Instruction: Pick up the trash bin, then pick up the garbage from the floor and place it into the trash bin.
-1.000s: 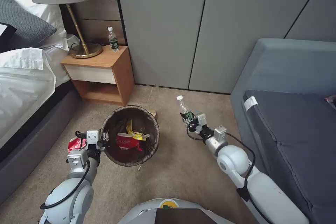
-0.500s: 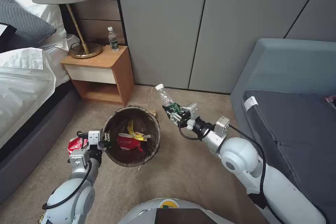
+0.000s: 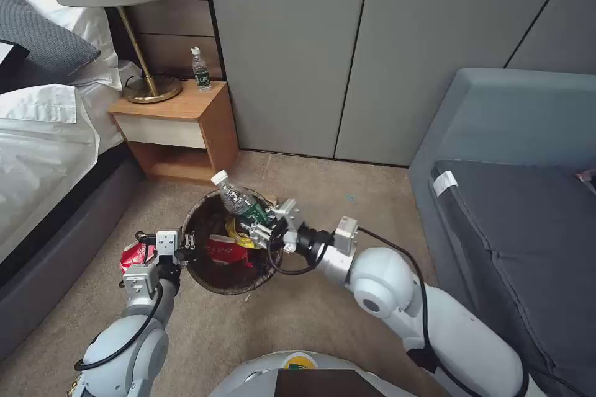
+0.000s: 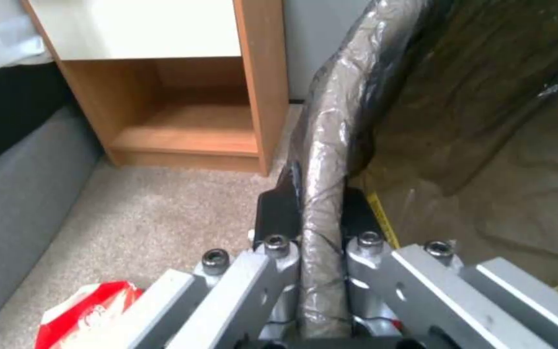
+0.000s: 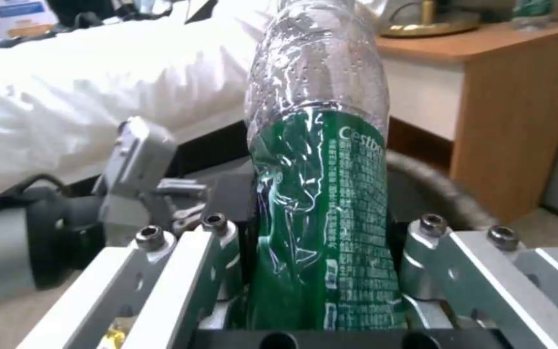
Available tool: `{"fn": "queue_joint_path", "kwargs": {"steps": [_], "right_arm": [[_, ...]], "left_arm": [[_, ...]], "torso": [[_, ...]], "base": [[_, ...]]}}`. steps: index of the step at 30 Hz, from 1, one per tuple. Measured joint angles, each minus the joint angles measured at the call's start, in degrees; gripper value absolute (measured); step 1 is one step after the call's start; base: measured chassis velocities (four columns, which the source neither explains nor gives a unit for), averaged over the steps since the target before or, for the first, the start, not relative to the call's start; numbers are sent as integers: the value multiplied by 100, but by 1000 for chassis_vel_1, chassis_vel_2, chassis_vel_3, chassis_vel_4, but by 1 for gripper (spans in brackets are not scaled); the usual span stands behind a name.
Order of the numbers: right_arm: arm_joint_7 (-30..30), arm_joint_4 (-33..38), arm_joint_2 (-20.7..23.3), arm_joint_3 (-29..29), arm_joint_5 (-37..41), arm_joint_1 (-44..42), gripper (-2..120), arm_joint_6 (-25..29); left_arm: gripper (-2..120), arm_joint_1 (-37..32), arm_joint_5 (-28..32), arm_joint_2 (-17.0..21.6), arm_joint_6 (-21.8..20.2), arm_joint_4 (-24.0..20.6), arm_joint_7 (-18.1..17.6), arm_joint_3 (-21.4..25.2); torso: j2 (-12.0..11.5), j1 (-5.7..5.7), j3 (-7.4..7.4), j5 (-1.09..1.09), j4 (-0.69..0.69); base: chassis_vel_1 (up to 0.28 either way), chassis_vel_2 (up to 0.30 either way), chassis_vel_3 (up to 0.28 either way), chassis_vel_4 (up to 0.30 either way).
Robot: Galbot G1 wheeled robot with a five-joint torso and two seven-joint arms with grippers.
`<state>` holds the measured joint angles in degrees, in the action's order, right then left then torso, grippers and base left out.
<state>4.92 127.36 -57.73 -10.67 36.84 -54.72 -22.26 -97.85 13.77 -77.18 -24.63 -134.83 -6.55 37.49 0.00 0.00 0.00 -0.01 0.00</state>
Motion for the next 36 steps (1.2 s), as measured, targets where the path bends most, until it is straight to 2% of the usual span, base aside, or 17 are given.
{"fn": "queue_joint_path", "kwargs": {"steps": [12, 15, 16, 18, 20, 21, 24, 26, 29, 36], "right_arm": [[-105, -279, -113, -417, -231, 63, 30, 50], [-171, -310, -130, -467, -286, 52, 44, 104], [-171, -310, -130, -467, -286, 52, 44, 104], [-183, -314, -135, -484, -291, 51, 52, 109], [-190, -331, -151, -495, -302, 54, 63, 113], [-190, -331, -151, -495, -302, 54, 63, 113], [-200, -352, -180, -513, -326, 59, 77, 122], [-202, -353, -185, -516, -329, 59, 80, 124], [-203, -353, -190, -525, -364, 57, 95, 130], [-204, -345, -178, -512, -373, 38, 100, 200]], "left_arm": [[0, 1, 9, 5, -8, 2, -2, 11], [0, 3, 10, -2, -10, 2, 0, 11], [0, 3, 10, -2, -10, 2, 0, 11], [0, 5, 10, -7, -11, 2, 0, 10], [0, 7, 11, -7, -12, 2, 2, 10], [0, 7, 11, -7, -12, 2, 2, 10], [0, 8, 13, -5, -13, 2, 3, 15], [0, 7, 13, -5, -13, 2, 3, 17], [0, 4, 14, -5, -14, 2, 4, 19], [0, 3, 15, -7, -13, 2, 7, 20]], "torso": [[0, 0, 0, 0, 0], [0, 0, 0, 1, 0], [0, 0, 0, 1, 0], [0, 0, 0, 1, 0], [0, 0, 0, 1, 0], [0, 0, 0, 1, 0], [0, 0, 0, 1, 0], [0, 0, 0, 1, 0], [0, 0, 0, 1, 0], [0, 0, 0, 1, 0]], "base": [[0, 0, 0, 0], [0, 0, 0, 0], [0, 0, 0, 0], [0, 0, 0, 0], [0, 0, 0, 0], [0, 0, 0, 0], [0, 0, 0, 0], [0, 0, 0, 0], [0, 0, 0, 0], [0, 0, 0, 0]]}}
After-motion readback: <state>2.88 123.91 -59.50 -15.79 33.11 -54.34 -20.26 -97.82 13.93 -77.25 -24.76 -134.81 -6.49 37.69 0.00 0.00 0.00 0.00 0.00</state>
